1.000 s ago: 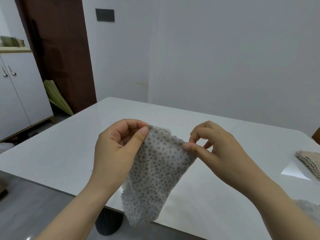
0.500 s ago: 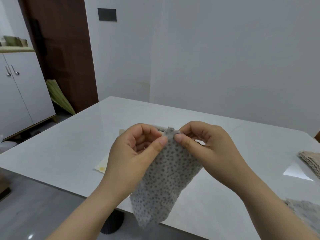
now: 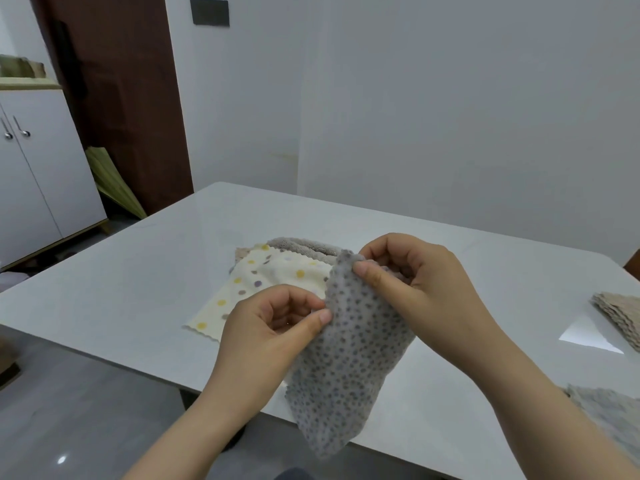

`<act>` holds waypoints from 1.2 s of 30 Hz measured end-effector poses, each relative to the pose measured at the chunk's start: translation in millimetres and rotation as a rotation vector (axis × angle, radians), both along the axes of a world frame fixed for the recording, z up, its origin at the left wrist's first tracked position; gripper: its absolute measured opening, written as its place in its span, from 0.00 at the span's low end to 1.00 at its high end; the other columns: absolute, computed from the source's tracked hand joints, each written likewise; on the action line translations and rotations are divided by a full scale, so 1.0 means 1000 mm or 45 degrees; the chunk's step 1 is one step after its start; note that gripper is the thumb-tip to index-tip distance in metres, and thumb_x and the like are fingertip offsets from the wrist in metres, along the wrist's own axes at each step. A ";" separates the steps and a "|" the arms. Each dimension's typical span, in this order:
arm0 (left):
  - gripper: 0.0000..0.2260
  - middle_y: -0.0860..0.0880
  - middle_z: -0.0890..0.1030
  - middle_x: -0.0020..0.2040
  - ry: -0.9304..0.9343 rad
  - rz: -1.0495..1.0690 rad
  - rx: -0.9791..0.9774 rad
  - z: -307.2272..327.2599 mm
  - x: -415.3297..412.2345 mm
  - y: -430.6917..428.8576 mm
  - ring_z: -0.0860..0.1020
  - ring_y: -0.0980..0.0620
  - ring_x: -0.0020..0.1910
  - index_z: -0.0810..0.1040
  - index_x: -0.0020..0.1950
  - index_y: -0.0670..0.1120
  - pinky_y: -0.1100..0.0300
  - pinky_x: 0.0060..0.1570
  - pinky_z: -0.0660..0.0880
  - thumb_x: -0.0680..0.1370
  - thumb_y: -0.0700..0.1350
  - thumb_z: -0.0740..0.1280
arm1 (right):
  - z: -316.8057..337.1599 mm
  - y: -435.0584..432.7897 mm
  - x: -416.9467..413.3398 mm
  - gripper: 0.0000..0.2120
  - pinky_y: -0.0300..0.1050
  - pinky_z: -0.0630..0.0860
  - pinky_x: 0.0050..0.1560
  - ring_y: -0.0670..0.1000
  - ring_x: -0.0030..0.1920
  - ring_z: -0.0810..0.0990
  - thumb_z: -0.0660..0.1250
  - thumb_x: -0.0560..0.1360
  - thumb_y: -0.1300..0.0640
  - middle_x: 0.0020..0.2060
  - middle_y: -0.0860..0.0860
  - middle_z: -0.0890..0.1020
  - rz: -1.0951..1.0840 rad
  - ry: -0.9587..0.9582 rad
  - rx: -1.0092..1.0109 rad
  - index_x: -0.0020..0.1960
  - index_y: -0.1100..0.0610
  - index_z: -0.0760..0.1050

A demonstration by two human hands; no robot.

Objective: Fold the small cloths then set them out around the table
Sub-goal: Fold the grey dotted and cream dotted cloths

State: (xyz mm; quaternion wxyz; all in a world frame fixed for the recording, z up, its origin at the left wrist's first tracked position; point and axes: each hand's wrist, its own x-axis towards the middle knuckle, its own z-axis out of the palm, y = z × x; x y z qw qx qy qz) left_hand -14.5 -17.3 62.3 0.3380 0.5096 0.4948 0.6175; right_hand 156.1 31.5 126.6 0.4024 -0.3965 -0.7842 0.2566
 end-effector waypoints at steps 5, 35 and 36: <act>0.02 0.49 0.84 0.36 0.009 -0.024 0.032 -0.003 -0.001 -0.002 0.82 0.53 0.38 0.82 0.36 0.46 0.68 0.39 0.76 0.69 0.42 0.74 | -0.001 0.001 0.000 0.06 0.33 0.70 0.35 0.42 0.33 0.74 0.71 0.73 0.54 0.31 0.43 0.80 0.000 0.094 -0.023 0.38 0.51 0.80; 0.27 0.53 0.57 0.20 0.291 0.062 -0.149 -0.042 -0.021 -0.015 0.57 0.56 0.21 0.57 0.22 0.46 0.68 0.25 0.58 0.72 0.55 0.68 | -0.027 0.022 0.025 0.07 0.27 0.69 0.39 0.45 0.36 0.74 0.66 0.77 0.55 0.35 0.42 0.78 -0.373 0.186 0.184 0.40 0.51 0.75; 0.27 0.53 0.57 0.20 0.288 0.075 -0.146 -0.042 -0.022 -0.014 0.57 0.55 0.21 0.57 0.22 0.46 0.68 0.25 0.58 0.71 0.55 0.68 | -0.030 0.023 0.026 0.07 0.27 0.69 0.39 0.45 0.37 0.75 0.66 0.77 0.54 0.36 0.43 0.78 -0.396 0.173 0.177 0.41 0.51 0.75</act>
